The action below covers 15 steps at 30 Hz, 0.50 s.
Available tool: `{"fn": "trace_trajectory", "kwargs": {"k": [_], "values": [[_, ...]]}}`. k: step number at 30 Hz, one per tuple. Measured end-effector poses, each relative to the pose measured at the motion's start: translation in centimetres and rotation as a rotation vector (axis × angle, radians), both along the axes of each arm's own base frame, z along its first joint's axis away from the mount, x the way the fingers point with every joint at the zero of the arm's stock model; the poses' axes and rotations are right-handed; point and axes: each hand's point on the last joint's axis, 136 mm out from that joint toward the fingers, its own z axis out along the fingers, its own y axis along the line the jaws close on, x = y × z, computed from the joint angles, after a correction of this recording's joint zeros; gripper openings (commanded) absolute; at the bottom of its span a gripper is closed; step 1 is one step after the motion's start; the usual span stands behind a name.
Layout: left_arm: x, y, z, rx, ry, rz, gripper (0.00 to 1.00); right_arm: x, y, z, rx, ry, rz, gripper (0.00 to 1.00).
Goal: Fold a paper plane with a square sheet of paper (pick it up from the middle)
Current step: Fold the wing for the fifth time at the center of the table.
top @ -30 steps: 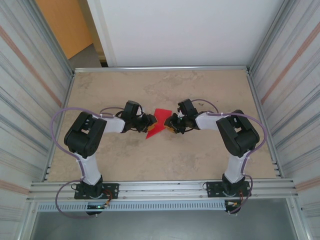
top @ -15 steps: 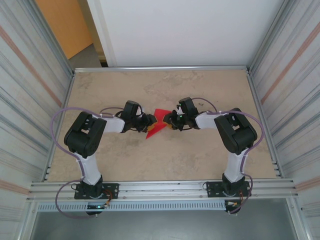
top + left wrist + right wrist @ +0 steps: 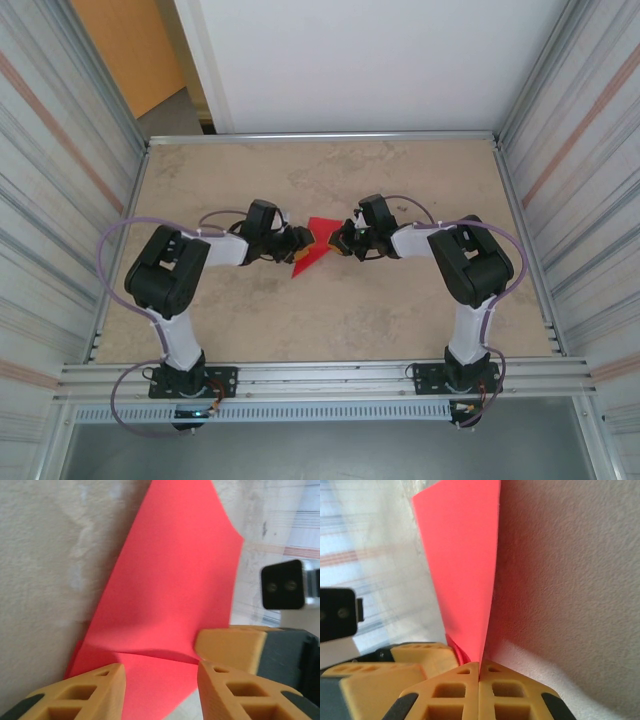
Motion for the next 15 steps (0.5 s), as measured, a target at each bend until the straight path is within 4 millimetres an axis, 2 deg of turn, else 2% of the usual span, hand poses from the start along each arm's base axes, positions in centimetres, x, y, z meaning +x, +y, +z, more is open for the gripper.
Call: {"fn": "trace_trajectory", "kwargs": {"k": [7,11,15], "values": [[-1.6,-0.6,2.6,0.063,-0.168,-0.091,0.49,-0.6,-0.8,-0.2,-0.008,0.010,-0.012,0.00],[-3.6,-1.9,3.8,0.142,-0.285,-0.188,0.54,-1.2,-2.0,0.5,-0.010,0.010,-0.033,0.00],[-5.5,-3.1,4.1,0.233,-0.393,-0.292,0.56,-1.9,-3.0,1.6,-0.007,0.019,-0.063,0.00]]}}
